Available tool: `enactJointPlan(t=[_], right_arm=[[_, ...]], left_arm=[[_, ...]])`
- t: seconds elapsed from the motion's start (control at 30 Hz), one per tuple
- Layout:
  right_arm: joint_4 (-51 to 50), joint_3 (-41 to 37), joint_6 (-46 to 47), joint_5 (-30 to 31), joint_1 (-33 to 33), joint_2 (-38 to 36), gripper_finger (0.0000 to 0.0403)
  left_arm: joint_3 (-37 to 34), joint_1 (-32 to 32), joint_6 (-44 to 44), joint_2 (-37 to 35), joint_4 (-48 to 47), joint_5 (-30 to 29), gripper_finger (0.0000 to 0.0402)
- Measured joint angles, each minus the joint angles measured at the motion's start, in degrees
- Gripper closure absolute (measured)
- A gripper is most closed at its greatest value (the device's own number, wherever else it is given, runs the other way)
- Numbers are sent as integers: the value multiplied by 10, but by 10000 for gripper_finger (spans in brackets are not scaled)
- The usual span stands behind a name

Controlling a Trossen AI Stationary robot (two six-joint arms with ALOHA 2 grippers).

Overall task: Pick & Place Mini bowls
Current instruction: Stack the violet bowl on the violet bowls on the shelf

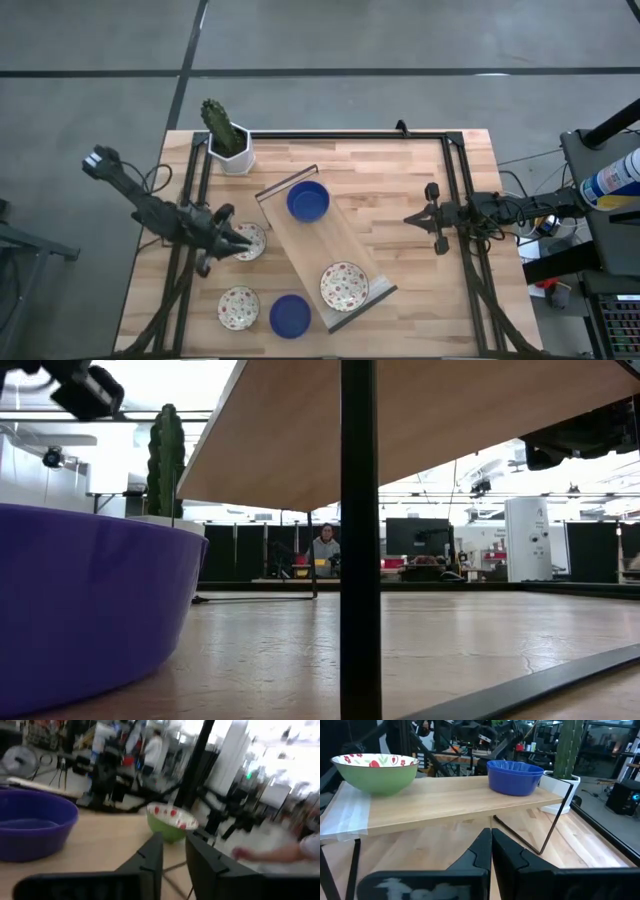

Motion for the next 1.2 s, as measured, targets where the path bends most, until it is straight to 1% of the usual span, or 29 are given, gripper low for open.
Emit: enactJointPlan(t=[0.17, 0.3, 0.4, 0.53, 0.6, 0.67, 0.77, 0.9, 1.07, 1.2], right_arm=[[0, 0, 0, -1, 0, 0, 394], [0, 0, 0, -1, 0, 0, 394], [0, 0, 0, -1, 0, 1, 394], [1, 0, 0, -1, 0, 5, 394], [1, 0, 0, -1, 0, 6, 394], [1, 0, 0, -1, 0, 8, 394], [0, 0, 0, -1, 0, 9, 394], [1, 0, 0, -1, 0, 11, 394], [1, 0, 0, -1, 0, 11, 394], [1, 0, 0, -1, 0, 11, 394]], left_arm=[[110, -13, -8, 126, -122, 0, 292], [189, -48, -27, 227, -206, 2, 283], [256, -85, -31, 291, -220, -1, 282], [321, -132, -24, 373, -234, 0, 282], [350, -147, -19, 407, -236, -12, 282], [366, -152, -23, 439, -258, -17, 282], [379, -149, -69, 480, -286, -16, 282], [395, -147, -88, 519, -281, -17, 282], [413, -148, -96, 567, -271, 23, 282], [427, -148, -97, 609, -277, 29, 282]])
